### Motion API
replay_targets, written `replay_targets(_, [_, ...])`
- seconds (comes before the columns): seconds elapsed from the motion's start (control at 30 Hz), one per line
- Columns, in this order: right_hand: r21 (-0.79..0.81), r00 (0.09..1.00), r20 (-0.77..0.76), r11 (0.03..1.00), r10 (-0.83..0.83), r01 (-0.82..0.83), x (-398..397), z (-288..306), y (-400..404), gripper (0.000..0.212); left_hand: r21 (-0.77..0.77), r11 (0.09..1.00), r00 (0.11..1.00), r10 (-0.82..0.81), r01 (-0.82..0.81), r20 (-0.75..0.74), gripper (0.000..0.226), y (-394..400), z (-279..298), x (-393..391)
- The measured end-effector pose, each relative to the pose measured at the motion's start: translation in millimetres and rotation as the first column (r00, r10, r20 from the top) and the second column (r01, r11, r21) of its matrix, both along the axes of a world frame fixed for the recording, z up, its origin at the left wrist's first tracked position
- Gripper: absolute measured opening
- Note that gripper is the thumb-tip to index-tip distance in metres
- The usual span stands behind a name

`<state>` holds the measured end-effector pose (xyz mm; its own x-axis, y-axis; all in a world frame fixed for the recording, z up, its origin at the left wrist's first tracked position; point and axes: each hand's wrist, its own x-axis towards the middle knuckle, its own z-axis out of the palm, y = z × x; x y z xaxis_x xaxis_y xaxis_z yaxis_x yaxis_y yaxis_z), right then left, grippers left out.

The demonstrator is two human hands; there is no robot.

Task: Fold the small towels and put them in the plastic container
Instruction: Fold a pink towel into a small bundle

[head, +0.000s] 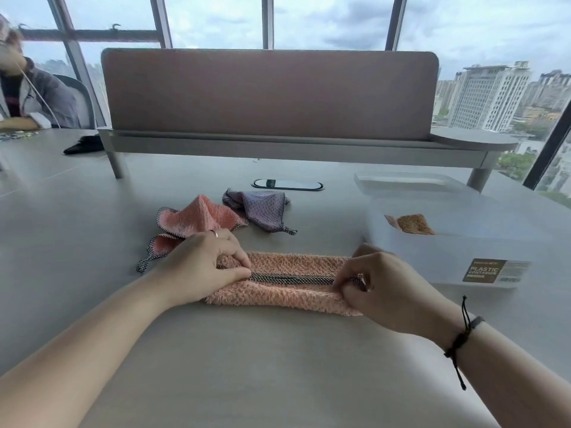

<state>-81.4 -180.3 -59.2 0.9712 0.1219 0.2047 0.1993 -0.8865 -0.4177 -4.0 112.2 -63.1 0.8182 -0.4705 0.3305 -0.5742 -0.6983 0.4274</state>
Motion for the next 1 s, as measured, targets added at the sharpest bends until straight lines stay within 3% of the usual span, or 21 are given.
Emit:
replay_targets(0.1, [0.011,0.989,0.147,0.999,0.028,-0.030,-3,2,4,0.009,0.054,0.998,0.994,0.016,-0.022,0.107,0.012,-7,-3,-5])
replay_targets(0.17, [-0.027,0.974,0.216,0.997,0.071,-0.066,-5,2,9,0.018,0.065,0.998,0.979,-0.006,-0.007,0.202,0.025,-18,-3,-14])
replay_targets(0.27, [-0.154,0.976,0.112,0.974,0.186,-0.168,-5,-5,19,0.041,0.127,0.992,0.957,-0.046,0.010,0.288,0.033,-42,-8,-28])
replay_targets(0.37, [-0.182,0.978,-0.043,0.961,0.204,-0.208,-1,-12,21,0.060,0.183,0.983,0.952,-0.054,-0.002,0.302,0.032,-60,-16,-37])
replay_targets(0.57, [-0.295,0.990,-0.064,0.945,0.125,-0.139,-14,10,18,0.067,0.194,0.973,0.945,0.056,-0.123,0.322,0.033,-56,-17,-39])
replay_targets(0.67, [-0.260,0.978,-0.120,0.945,0.171,-0.198,-25,19,24,0.071,0.240,0.960,0.973,0.092,-0.143,0.210,0.053,-54,-14,-37])
replay_targets(0.8, [0.044,0.888,-0.242,0.918,0.392,-0.394,-36,24,34,0.049,0.300,0.954,0.996,0.034,-0.007,-0.084,0.068,-46,-14,-29])
replay_targets(0.9, [0.105,0.927,-0.122,0.933,0.355,-0.344,-31,17,33,0.039,0.300,0.947,0.976,-0.057,0.119,-0.209,0.081,-46,-12,-29])
replay_targets(1.0, [-0.029,0.969,0.019,0.969,0.246,-0.245,-20,13,24,0.057,0.295,0.934,0.959,-0.130,0.203,-0.251,0.083,-48,-7,-33])
